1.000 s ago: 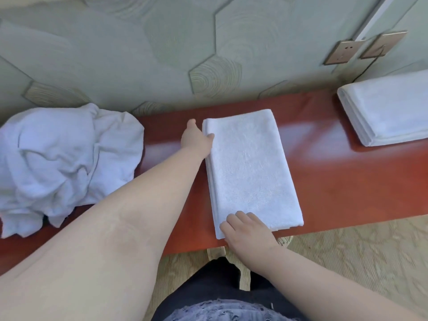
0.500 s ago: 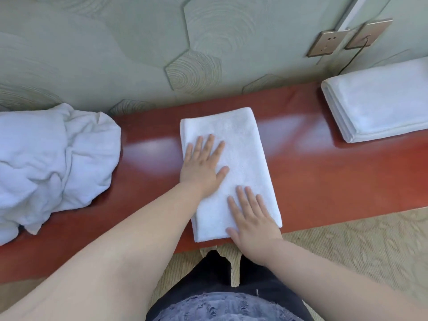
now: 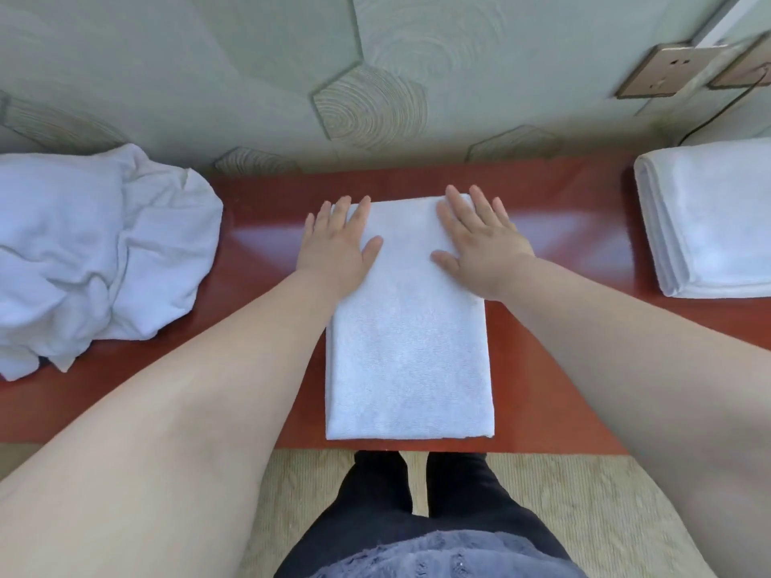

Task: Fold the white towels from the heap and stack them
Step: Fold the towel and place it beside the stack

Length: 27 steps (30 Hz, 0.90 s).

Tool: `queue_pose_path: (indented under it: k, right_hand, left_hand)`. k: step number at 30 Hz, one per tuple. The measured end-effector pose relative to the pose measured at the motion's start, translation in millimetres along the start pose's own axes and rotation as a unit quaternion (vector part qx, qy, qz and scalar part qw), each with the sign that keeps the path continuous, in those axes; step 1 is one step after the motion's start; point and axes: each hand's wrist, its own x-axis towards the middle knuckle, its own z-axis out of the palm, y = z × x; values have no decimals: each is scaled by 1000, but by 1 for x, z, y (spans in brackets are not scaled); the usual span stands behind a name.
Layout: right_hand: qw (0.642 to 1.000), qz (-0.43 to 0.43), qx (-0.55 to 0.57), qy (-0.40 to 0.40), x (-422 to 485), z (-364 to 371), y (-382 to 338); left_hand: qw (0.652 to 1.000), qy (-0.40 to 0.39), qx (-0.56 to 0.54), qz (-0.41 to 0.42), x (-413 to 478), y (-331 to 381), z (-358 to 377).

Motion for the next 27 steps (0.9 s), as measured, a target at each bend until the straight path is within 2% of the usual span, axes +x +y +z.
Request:
queue_pose_path:
  k: [2, 4, 8, 11, 13, 14, 16, 18, 21, 23, 25, 27]
  right_hand:
    - [999, 16, 28, 20, -4, -2, -11]
    - [993, 51, 103, 35, -26, 4, -28]
    - [943, 191, 269, 45, -96, 25, -56]
    - [924, 240, 294, -45, -117, 25, -56]
    - [926, 222, 285, -112, -98, 14, -45]
    - [935, 209, 262, -118, -84, 8, -40]
    - [952, 206, 211, -80, -55, -8, -36]
    - [964, 208, 169, -2, -34, -24, -39]
    - [963, 227, 120, 79, -29, -32, -48]
    - [943, 267, 177, 87, -47, -21, -55]
    - [898, 322, 284, 89, -73, -3, -68]
    - [861, 360, 347, 96, -97, 13, -80]
  left_hand:
    - [1000, -8, -4, 15, 4, -2, -8]
    - [999, -37, -28, 16, 10, -5, -20]
    - [997, -79, -14, 13, 16, -16, -41]
    - [998, -66, 2, 6, 9, -36, -43]
    - [998, -54, -21, -13, -3, -55, -37]
    - [998, -46, -35, -29, -11, -63, -34]
    - [994, -21, -69, -82, -31, -77, -28]
    - [983, -15, -105, -152, -57, -85, -21]
    - [966, -34, -146, -209, -102, -96, -4]
    - [959, -66, -171, -217, -132, -103, 7]
    - [943, -90, -213, -238, -151, -107, 9]
    - [927, -85, -257, -261, -152, -108, 6]
